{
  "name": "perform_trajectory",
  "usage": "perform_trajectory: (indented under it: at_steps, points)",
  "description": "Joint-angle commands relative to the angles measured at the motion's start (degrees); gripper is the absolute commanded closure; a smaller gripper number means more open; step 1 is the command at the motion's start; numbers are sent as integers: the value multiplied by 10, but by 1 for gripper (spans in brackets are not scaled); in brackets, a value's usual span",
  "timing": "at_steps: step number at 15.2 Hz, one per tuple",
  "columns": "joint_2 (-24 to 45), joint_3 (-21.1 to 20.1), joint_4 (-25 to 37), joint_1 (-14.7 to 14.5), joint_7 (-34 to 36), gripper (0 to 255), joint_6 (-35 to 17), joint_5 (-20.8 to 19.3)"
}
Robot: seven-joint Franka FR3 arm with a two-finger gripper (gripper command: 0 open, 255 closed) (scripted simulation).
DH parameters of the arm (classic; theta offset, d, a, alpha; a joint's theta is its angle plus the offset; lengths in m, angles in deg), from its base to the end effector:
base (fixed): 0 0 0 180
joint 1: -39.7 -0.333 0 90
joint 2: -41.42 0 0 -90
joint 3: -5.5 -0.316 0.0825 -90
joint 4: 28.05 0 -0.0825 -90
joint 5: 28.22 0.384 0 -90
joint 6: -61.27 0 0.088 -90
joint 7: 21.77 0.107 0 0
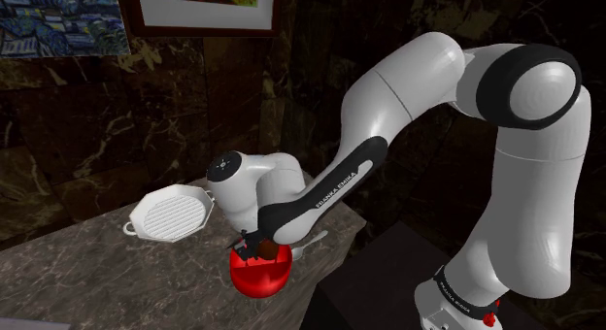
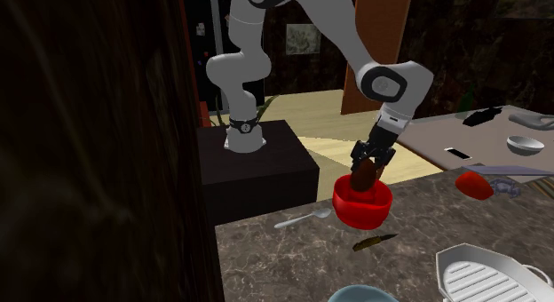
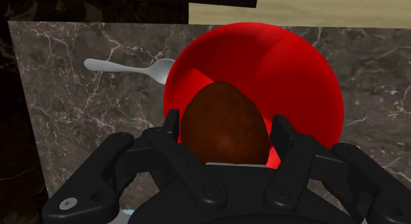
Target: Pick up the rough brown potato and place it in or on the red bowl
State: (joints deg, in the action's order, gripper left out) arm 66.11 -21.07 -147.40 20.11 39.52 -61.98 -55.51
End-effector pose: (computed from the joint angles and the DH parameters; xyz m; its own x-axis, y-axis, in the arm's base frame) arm 0.3951 0.3861 0.2157 0.9980 0.0442 -0.0454 0.0564 -0.9463 0.3184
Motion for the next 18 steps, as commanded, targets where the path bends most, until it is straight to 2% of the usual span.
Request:
perform_trajectory:
  at_steps: [1, 10, 11, 16, 18]
  points:
    - [13, 5, 1, -4, 7, 255, -9, -9]
    - [22, 8, 2, -6, 12, 255, -16, -15]
    - [23, 8, 3, -6, 13, 0, -16, -15]
    - [22, 8, 2, -6, 12, 0, -16, -15]
    - [2, -4, 16, -5, 0, 0, 15, 4]
